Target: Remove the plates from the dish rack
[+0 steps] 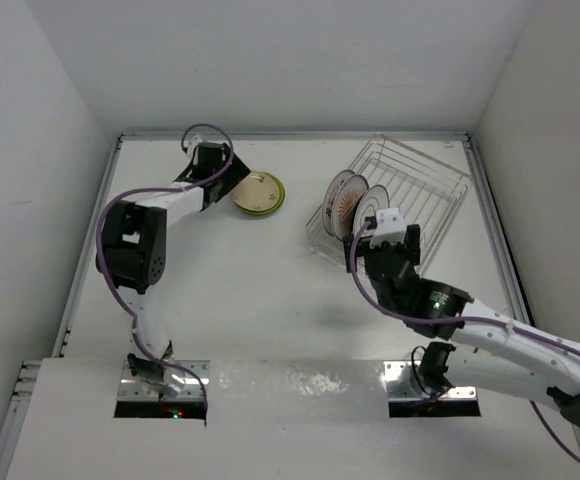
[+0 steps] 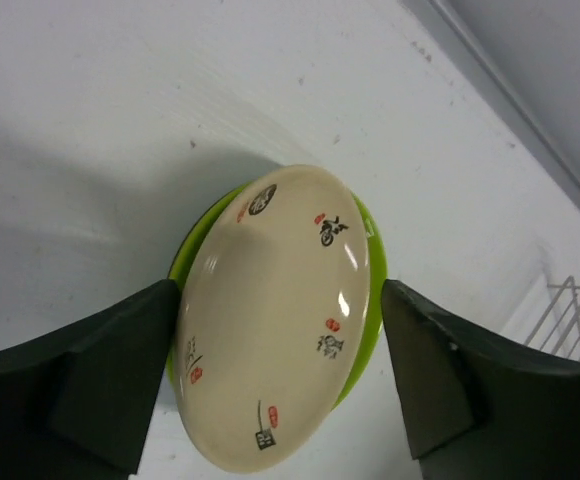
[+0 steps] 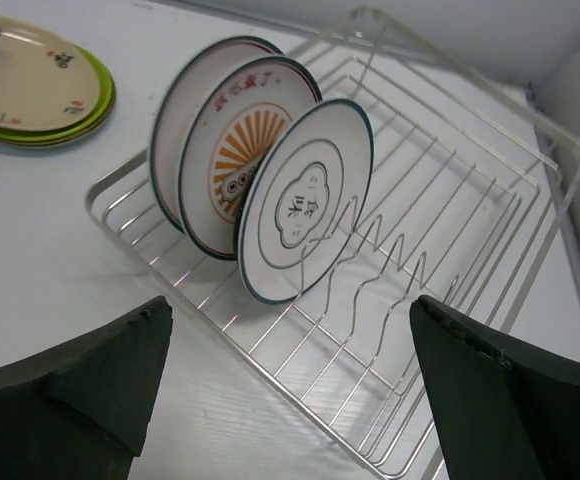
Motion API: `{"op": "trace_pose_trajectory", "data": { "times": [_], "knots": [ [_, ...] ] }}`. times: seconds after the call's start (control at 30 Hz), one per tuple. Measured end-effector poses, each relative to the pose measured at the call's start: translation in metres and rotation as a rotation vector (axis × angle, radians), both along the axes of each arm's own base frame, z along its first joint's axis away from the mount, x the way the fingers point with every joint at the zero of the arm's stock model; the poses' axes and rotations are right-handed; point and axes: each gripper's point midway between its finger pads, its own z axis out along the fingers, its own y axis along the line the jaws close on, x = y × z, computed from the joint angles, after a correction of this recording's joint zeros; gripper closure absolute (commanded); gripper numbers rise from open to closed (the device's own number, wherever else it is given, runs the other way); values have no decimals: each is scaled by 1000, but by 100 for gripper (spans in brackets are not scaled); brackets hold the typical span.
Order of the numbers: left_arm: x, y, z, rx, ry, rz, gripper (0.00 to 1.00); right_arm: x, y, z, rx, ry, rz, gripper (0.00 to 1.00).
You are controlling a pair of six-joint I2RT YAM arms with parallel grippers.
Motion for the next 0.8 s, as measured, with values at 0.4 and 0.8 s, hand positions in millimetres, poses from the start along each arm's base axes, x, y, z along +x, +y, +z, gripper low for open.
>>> {"op": "trace_pose_trajectory", "data": {
  "times": [0.4,0.8],
  "knots": [
    [-37,20,24,93,133,39,0,64,19,-27,240,269,-215,1],
    [-228,-38,91,47,-123,-283,3,146,-34,-22,486,204,-505,35]
  ]
}}
